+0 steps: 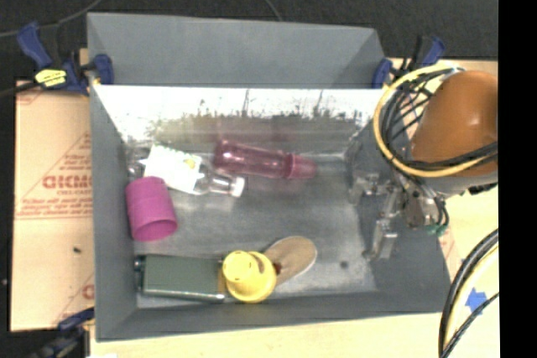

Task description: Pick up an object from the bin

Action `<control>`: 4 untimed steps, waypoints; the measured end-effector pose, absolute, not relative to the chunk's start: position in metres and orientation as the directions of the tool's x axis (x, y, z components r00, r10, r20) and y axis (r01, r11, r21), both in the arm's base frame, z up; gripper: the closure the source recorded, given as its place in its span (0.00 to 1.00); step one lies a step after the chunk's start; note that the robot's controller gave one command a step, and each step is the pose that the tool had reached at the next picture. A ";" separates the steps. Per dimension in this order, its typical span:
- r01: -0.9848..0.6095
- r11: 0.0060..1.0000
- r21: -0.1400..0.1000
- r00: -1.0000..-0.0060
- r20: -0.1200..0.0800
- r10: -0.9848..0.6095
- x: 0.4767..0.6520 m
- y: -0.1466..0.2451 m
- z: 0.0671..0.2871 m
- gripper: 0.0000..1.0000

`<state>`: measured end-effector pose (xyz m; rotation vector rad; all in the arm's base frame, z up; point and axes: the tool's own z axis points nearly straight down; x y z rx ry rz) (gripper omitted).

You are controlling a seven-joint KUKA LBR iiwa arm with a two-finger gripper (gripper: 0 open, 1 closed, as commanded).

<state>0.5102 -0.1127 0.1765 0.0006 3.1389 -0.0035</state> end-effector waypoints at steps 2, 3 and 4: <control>0.006 1.000 -0.003 -1.000 -0.003 0.006 0.510 -0.073 0.294 0.00; -0.067 0.998 -0.004 -0.998 -0.009 -0.067 0.509 -0.055 0.224 0.00; -0.252 0.968 -0.004 -0.968 -0.002 -0.252 0.494 -0.057 0.168 0.00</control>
Offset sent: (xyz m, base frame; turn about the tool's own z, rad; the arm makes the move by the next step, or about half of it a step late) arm 0.0015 0.0413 0.1226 -0.0016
